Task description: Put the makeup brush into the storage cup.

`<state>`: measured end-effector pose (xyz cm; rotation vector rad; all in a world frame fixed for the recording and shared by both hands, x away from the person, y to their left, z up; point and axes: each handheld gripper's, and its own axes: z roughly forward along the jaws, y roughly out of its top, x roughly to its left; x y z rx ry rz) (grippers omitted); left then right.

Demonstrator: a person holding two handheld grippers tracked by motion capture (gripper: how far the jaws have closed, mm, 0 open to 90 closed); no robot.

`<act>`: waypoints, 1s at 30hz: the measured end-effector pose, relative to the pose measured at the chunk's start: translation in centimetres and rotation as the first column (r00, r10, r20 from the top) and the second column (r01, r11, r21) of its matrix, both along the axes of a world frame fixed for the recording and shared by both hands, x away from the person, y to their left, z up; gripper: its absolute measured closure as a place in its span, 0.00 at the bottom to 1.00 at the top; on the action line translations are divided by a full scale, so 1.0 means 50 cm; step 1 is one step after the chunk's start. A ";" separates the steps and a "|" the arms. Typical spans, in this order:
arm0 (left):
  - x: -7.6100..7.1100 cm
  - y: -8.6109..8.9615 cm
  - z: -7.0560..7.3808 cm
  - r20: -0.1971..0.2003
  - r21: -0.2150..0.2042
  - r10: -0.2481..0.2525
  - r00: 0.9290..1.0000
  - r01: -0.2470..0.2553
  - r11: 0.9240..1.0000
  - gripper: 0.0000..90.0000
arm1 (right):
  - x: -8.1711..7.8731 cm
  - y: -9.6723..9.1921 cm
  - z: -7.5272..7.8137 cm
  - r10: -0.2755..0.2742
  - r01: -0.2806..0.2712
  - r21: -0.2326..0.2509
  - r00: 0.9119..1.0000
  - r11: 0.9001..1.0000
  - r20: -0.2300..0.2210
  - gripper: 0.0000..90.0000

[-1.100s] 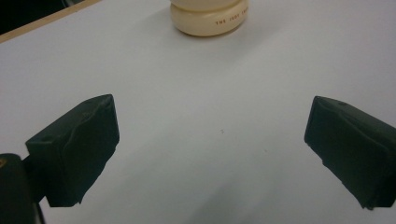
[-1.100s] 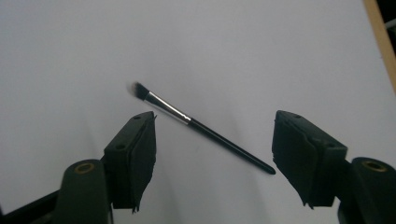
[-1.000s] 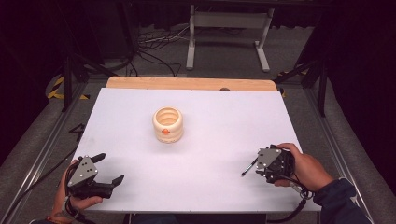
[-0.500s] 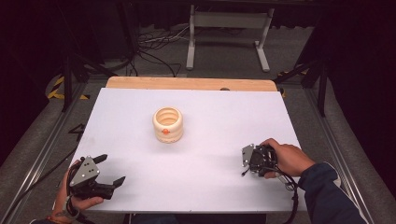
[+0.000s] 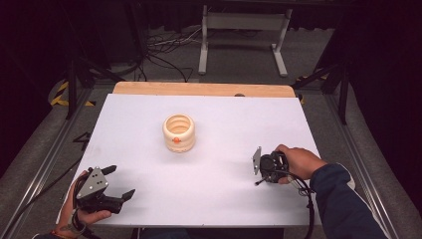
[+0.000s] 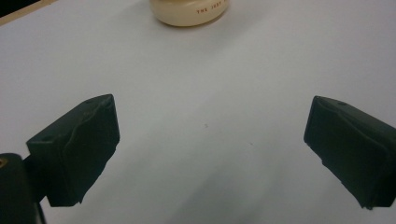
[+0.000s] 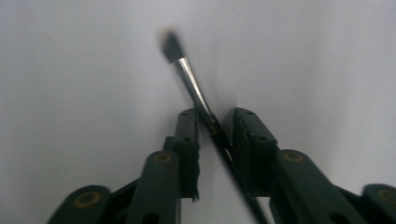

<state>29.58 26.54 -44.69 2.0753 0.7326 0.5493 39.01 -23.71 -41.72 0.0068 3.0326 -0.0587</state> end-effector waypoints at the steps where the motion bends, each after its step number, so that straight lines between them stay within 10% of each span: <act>1: 0.000 0.000 0.000 0.000 0.000 0.000 1.000 0.000 1.000 0.05 | 0.000 0.000 0.000 0.000 0.000 0.000 1.000 1.000 0.000 0.86; 7: 0.000 0.002 0.000 -0.002 -0.003 0.004 1.000 -0.004 1.000 0.05 | -0.006 -0.003 0.000 -0.005 0.005 0.008 1.000 1.000 -0.013 0.94; 16: 0.000 0.006 0.001 -0.001 -0.012 0.008 1.000 -0.008 1.000 0.05 | -0.011 -0.033 0.025 -0.080 0.070 0.190 0.996 0.979 0.048 0.94; 22: 0.000 0.006 0.002 0.000 -0.009 0.006 1.000 -0.006 1.000 0.05 | -0.036 -0.059 0.064 -0.121 0.047 0.423 0.982 0.905 0.148 0.94; 27: 0.000 0.007 0.002 0.003 -0.011 0.007 1.000 -0.007 1.000 0.05 | -0.051 -0.080 0.083 -0.194 0.066 0.538 0.964 0.840 0.184 0.94; 28: 0.000 0.007 0.002 0.003 -0.011 0.007 1.000 -0.007 1.000 0.05 | -0.051 -0.080 0.083 -0.194 0.066 0.538 0.964 0.840 0.184 0.94; 30: 0.000 0.007 0.003 0.006 -0.013 0.009 1.000 -0.009 1.000 0.05 | -0.054 -0.093 0.091 -0.237 0.078 0.599 0.952 0.797 0.192 0.94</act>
